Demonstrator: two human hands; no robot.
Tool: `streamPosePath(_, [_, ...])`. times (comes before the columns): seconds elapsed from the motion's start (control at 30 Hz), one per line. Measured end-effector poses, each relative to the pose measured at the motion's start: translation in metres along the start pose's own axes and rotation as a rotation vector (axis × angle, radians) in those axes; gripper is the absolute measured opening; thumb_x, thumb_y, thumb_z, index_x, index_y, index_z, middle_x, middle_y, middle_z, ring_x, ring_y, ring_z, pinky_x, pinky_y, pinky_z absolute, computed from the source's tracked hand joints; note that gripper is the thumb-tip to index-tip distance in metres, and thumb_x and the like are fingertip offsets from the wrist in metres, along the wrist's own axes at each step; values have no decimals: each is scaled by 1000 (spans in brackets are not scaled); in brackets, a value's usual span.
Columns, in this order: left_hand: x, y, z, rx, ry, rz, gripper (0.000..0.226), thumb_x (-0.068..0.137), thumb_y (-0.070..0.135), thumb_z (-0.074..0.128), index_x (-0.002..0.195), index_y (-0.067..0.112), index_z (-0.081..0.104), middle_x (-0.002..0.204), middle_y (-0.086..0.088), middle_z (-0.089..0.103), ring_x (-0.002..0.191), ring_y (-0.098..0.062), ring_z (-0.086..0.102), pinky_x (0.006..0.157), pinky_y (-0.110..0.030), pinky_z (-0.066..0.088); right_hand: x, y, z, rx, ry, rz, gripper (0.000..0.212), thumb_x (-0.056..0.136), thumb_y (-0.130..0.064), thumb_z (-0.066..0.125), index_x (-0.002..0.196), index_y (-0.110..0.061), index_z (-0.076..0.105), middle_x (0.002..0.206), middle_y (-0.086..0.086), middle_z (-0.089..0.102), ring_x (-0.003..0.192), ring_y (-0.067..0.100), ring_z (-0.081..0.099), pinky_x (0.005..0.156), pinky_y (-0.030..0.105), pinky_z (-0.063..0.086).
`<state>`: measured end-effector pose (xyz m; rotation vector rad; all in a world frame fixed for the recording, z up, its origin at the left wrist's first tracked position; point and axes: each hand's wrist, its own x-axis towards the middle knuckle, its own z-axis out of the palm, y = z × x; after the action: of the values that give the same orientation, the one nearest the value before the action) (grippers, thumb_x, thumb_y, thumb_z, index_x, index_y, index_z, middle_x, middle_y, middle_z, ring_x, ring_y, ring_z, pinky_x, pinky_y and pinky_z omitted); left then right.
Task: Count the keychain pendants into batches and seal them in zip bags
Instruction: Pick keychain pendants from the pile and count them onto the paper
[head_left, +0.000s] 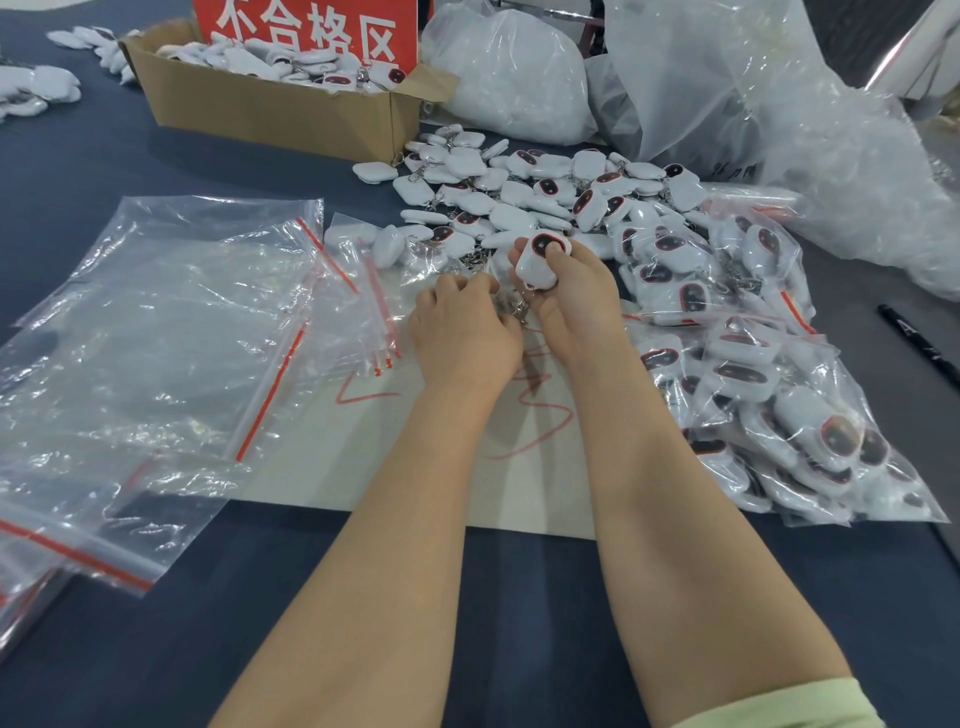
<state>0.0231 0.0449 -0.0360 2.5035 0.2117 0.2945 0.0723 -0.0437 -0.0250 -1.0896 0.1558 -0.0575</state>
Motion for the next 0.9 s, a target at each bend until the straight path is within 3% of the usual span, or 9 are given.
streamPosePath(0.27, [0,0,-1,-1,4,-3,36,90,25,50,126,23,54,132,-8,47,123,-32,38,98,-37,33,-4,3,1,-142,-11,-74,16,95,2,49,84,-7,57,80,7,63,80,19,61,74,31,53])
streamPosePath(0.33, [0,0,-1,1,3,-3,37,90,25,50,126,22,54,132,-8,47,123,-32,38,98,-37,33,-5,3,1,-159,-37,-91,7,95,2,50,97,-3,54,85,9,63,87,22,62,85,38,53])
streamPosePath(0.47, [0,1,-1,2,-1,-1,37,90,25,50,126,21,54,132,-9,47,123,-32,38,97,-37,33,-8,4,3,-172,-89,-120,16,94,5,51,109,-1,49,90,11,63,90,22,62,94,41,50])
streamPosePath(0.53, [0,1,-1,4,0,2,36,90,24,50,126,20,54,132,-9,47,122,-32,38,97,-37,33,-8,4,3,-160,-91,-115,16,95,5,50,111,0,50,91,11,63,92,23,62,92,40,51])
streamPosePath(0.67, [0,0,-1,0,4,4,36,89,24,50,125,20,54,131,-9,47,122,-31,39,97,-37,33,-4,2,4,-28,-51,5,26,98,4,39,122,7,48,90,12,60,84,20,61,73,29,54])
streamPosePath(0.73, [0,1,-1,2,5,-1,35,89,24,50,124,21,54,131,-8,48,122,-31,39,96,-37,34,-4,3,5,1,-46,47,30,98,5,36,126,9,47,92,12,62,86,21,62,75,29,53])
streamPosePath(0.9, [-1,0,-1,15,11,4,34,89,25,51,122,20,55,130,-8,48,120,-33,40,94,-37,35,-4,3,2,-32,-121,-6,20,99,5,38,100,-8,54,94,9,65,91,20,64,79,31,52])
